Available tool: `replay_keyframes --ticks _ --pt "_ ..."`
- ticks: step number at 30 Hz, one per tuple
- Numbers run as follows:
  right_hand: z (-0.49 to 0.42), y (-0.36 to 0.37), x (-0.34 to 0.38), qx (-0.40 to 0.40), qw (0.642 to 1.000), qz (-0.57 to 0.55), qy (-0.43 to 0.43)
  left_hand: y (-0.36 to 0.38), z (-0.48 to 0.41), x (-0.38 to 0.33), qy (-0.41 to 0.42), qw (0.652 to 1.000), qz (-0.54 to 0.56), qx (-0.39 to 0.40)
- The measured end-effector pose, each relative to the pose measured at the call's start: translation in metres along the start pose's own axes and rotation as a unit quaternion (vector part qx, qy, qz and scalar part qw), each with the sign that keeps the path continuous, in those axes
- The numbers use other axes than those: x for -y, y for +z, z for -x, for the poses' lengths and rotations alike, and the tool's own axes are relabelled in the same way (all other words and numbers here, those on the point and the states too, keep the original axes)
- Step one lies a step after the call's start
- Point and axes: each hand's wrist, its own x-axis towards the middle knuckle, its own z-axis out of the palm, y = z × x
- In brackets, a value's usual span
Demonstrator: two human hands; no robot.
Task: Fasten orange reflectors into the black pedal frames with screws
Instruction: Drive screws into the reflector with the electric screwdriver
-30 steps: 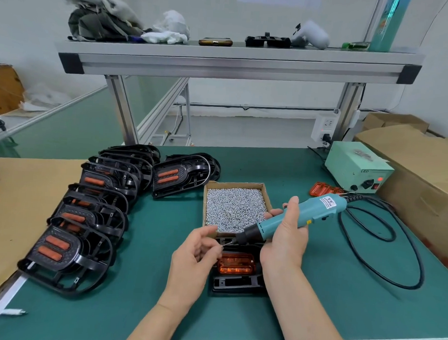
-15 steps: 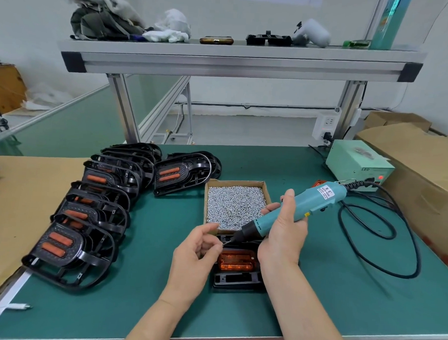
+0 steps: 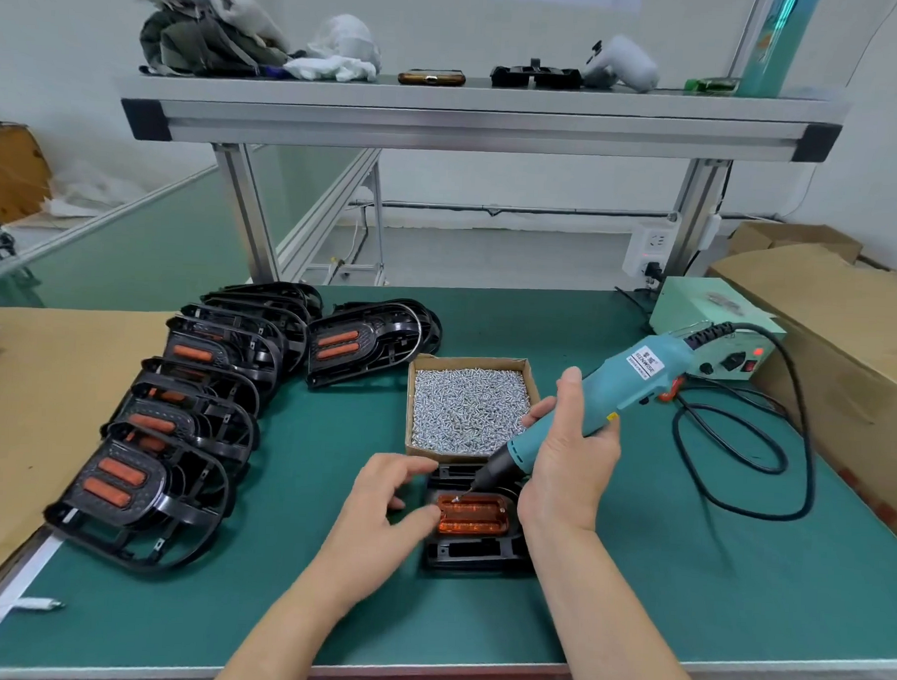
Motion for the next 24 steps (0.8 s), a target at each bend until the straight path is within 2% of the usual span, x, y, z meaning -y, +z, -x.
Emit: replay_keyframes --ticks 3,6,24 --pt "0.003 0.003 0.001 0.019 1.0 0.001 -0.017 -0.002 0.004 -0.001 0.02 0.995 -0.075 0.059" --pt "0.006 0.005 0.001 0.038 0.999 0.006 -0.03 0.002 0.004 0.0 0.033 0.992 -0.116 0.045" --pt "0.02 0.014 -0.004 0.123 0.988 0.048 -0.082 0.006 0.004 0.003 0.028 0.994 -0.105 0.026"
